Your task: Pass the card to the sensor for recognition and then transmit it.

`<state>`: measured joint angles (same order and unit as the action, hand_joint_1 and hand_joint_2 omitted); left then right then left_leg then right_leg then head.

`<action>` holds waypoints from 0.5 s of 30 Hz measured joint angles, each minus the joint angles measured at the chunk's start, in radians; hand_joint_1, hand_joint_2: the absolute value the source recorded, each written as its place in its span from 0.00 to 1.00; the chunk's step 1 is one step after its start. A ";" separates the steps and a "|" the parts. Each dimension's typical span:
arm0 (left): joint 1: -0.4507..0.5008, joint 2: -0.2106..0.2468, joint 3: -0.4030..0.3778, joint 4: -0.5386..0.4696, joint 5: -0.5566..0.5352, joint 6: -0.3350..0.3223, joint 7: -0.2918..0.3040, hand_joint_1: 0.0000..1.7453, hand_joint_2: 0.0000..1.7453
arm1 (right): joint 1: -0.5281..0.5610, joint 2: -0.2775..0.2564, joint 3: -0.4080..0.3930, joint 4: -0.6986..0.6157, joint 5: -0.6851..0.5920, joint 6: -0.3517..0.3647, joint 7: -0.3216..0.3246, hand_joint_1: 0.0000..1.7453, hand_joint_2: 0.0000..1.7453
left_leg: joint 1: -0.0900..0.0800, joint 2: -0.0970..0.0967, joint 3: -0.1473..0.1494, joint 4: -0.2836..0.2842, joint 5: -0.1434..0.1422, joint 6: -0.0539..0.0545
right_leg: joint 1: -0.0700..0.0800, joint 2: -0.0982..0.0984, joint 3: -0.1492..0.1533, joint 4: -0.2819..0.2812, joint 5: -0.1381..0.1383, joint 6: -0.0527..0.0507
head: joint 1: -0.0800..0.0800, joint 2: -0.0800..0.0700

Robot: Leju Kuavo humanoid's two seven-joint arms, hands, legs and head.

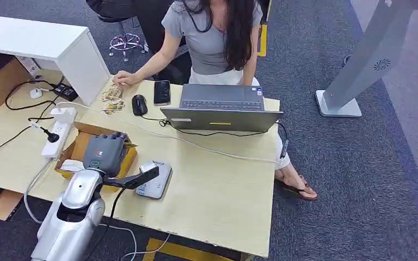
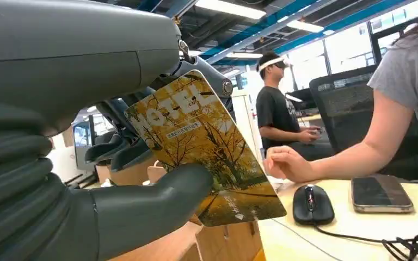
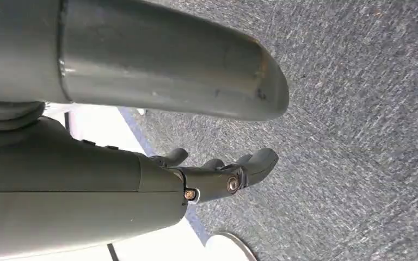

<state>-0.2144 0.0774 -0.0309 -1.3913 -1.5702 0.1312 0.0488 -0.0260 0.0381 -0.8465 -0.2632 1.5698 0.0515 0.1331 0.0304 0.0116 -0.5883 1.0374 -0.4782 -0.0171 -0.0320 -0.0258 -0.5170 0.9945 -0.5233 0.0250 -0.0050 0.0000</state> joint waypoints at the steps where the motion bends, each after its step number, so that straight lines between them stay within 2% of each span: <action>1: 0.000 0.000 0.000 0.000 0.000 0.000 0.000 1.00 1.00 | 0.000 0.000 0.000 0.000 0.000 0.000 0.000 0.00 0.00 | 0.000 0.000 0.000 0.000 0.000 0.000 | 0.000 0.000 0.000 0.000 0.000 0.000 | 0.000 0.000; 9: 0.008 0.000 -0.012 0.017 0.000 -0.001 -0.001 1.00 1.00 | 0.000 0.000 0.000 0.001 0.000 0.003 0.000 0.00 0.00 | 0.000 0.000 0.000 0.000 0.000 0.000 | 0.000 0.000 0.000 0.000 0.000 0.000 | 0.000 0.000; 11: 0.009 -0.016 -0.035 0.065 0.000 0.002 -0.019 1.00 1.00 | 0.000 0.002 0.000 0.002 0.000 0.007 -0.008 0.00 0.00 | 0.000 0.000 0.000 0.000 0.000 0.000 | 0.000 0.000 0.000 0.000 0.000 0.000 | 0.000 0.000; 15: 0.015 -0.042 -0.041 0.097 0.000 0.013 -0.032 1.00 1.00 | 0.000 0.006 0.000 0.003 0.000 0.006 -0.016 0.00 0.00 | 0.000 0.000 0.000 0.000 0.000 0.000 | 0.000 0.000 0.000 0.000 0.000 0.000 | 0.000 0.000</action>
<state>-0.1995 0.0358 -0.0721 -1.2940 -1.5702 0.1442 0.0164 -0.0261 0.0446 -0.8465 -0.2605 1.5698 0.0580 0.1171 0.0304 0.0115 -0.5883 1.0374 -0.4782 -0.0171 -0.0320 -0.0258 -0.5168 0.9945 -0.5233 0.0250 -0.0046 0.0000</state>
